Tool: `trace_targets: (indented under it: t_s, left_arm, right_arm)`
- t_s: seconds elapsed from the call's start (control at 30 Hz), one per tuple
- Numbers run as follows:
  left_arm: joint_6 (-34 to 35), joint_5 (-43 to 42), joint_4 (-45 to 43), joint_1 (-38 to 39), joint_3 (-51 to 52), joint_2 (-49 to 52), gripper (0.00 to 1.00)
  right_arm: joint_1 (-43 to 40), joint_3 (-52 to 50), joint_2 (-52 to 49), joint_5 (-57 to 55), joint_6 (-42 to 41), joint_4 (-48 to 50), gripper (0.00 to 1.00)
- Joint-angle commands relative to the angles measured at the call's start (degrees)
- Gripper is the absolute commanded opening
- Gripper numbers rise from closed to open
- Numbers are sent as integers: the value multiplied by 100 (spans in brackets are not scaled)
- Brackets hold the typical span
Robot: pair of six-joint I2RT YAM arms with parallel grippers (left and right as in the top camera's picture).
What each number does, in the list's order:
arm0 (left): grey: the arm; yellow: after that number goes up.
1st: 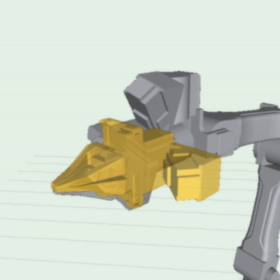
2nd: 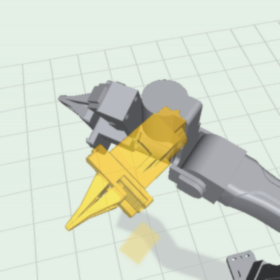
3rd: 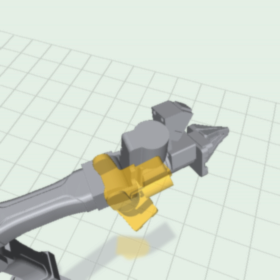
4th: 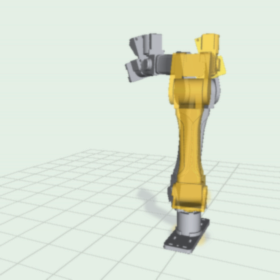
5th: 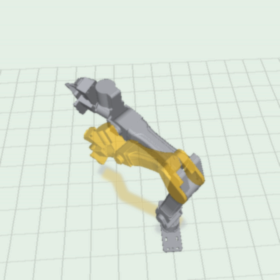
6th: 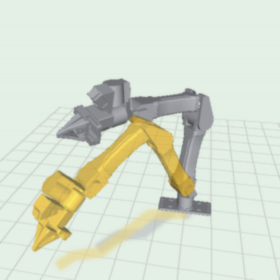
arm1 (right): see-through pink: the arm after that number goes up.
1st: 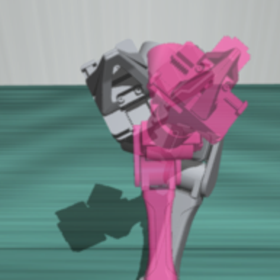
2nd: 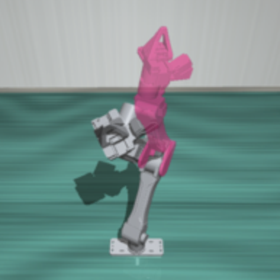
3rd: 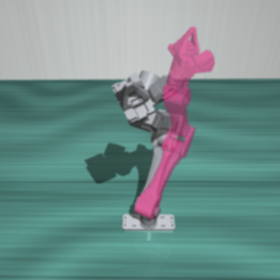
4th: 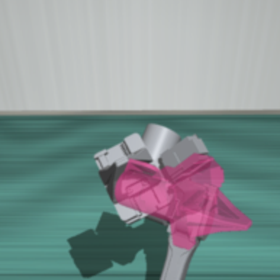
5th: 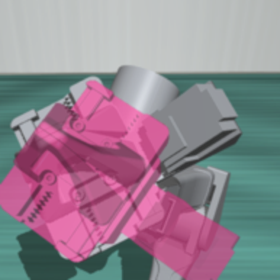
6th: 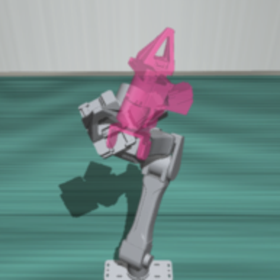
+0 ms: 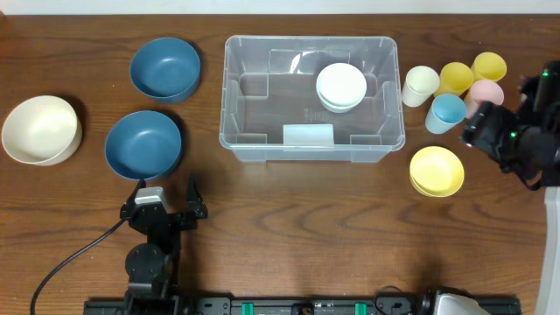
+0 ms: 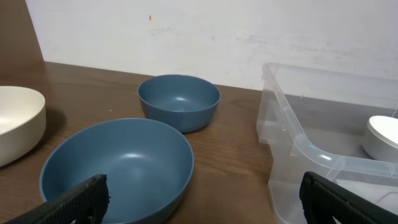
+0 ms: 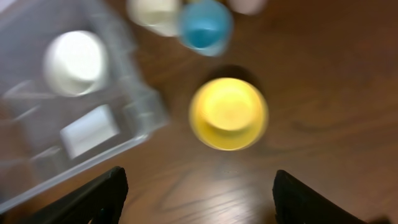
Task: Pack container
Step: 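Grasp the yellow bowl rim with the right gripper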
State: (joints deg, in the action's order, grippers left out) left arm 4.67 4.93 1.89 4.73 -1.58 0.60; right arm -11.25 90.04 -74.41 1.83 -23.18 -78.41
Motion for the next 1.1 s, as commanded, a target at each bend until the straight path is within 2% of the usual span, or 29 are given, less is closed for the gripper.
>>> trace_targets:
  t_s: [0.0, 0.3, 0.47, 0.57, 0.6, 0.7, 0.83, 0.87, 1.07]
  left_arm:
    - [-11, 111, 190, 22, 131, -26, 98]
    - [-11, 111, 190, 22, 131, -26, 98]
    - [-11, 111, 190, 22, 131, -26, 98]
    - [-11, 111, 190, 22, 131, -26, 98]
    - [-11, 111, 190, 22, 131, -26, 98]
    - [-11, 111, 190, 22, 131, -26, 98]
    - [-11, 111, 190, 22, 131, -26, 98]
    - [-11, 111, 190, 22, 131, -26, 98]
    - [-11, 111, 190, 22, 131, -26, 98]
  right_arm:
    - [-426, -682, -105, -289, 52, 219, 76]
    - [-767, -3139, -385, 105, -297, 2623, 70]
    - [-767, -3794, -861, 125, -404, 3318, 66]
    - [-767, -4022, -1152, 127, -407, 3563, 60]
    - [-767, -4065, -1244, 125, -409, 3611, 57]
    - [-767, -4122, -1443, 122, -404, 3683, 38]
    - [-767, -4129, -1484, 122, -402, 3687, 4]
    - [-767, -4129, -1484, 122, -402, 3687, 1]
    - [-767, -4129, -1484, 122, -391, 3563, 1]
